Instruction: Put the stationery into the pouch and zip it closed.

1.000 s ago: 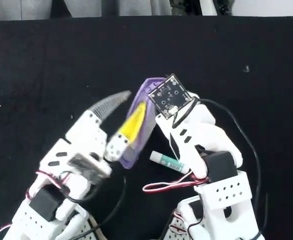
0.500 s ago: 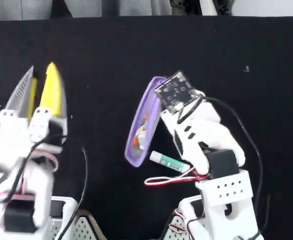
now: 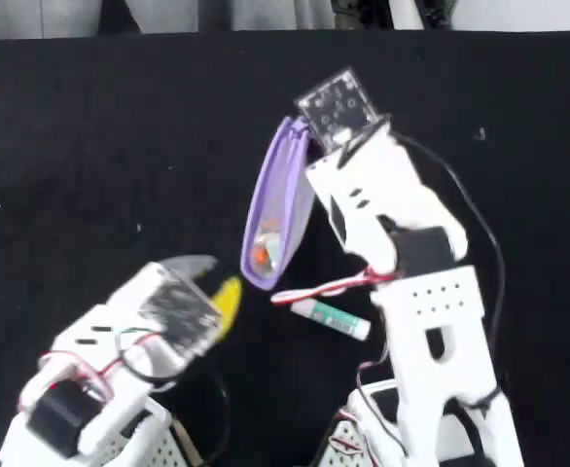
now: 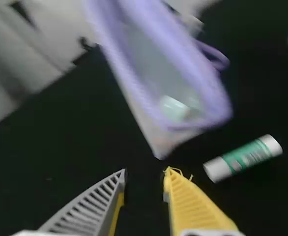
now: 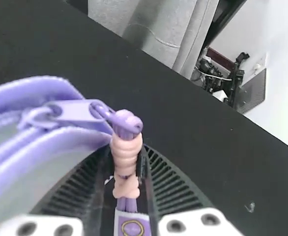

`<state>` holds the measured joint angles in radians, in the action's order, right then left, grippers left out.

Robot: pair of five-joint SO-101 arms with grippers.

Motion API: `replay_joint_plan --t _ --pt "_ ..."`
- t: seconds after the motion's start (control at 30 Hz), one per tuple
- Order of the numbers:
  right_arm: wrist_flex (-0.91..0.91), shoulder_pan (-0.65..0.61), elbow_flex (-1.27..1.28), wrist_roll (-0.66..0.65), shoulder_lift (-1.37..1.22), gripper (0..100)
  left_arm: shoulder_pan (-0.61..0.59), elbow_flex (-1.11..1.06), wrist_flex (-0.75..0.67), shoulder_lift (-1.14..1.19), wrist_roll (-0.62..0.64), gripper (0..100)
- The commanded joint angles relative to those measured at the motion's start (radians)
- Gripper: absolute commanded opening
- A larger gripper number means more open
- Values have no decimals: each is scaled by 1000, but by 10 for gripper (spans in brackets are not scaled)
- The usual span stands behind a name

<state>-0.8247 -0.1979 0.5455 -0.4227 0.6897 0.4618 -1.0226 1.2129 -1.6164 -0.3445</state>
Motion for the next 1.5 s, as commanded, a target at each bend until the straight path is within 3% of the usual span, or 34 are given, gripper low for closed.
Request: replay_joint_plan --t 0.0,0.13,0.3,0.57,0.67,0.8,1.1,1.23,1.33,1.47 --pt "23 25 -91 9 -24 11 208 -82 6 2 -86 134" --pt "29 84 -99 9 -24 11 360 -159 3 2 -189 134" --pt "23 107 -166 9 -31 11 437 -237 -68 2 -232 134" --pt "-77 107 -285 9 -31 11 444 -464 -466 12 -233 134" --pt "-112 112 -315 12 -31 11 446 -510 -555 12 -238 134" --pt "-161 112 -351 17 -31 11 446 -522 -572 14 -313 134" --pt "-302 112 -463 55 -31 11 407 -481 -606 28 -311 133" --pt "-342 110 -493 58 -31 11 394 -326 -597 196 -305 133" --pt "-345 109 -493 60 -31 11 400 -159 -598 437 -270 133" --pt "-345 112 -495 57 -31 11 403 25 -606 812 -321 134"
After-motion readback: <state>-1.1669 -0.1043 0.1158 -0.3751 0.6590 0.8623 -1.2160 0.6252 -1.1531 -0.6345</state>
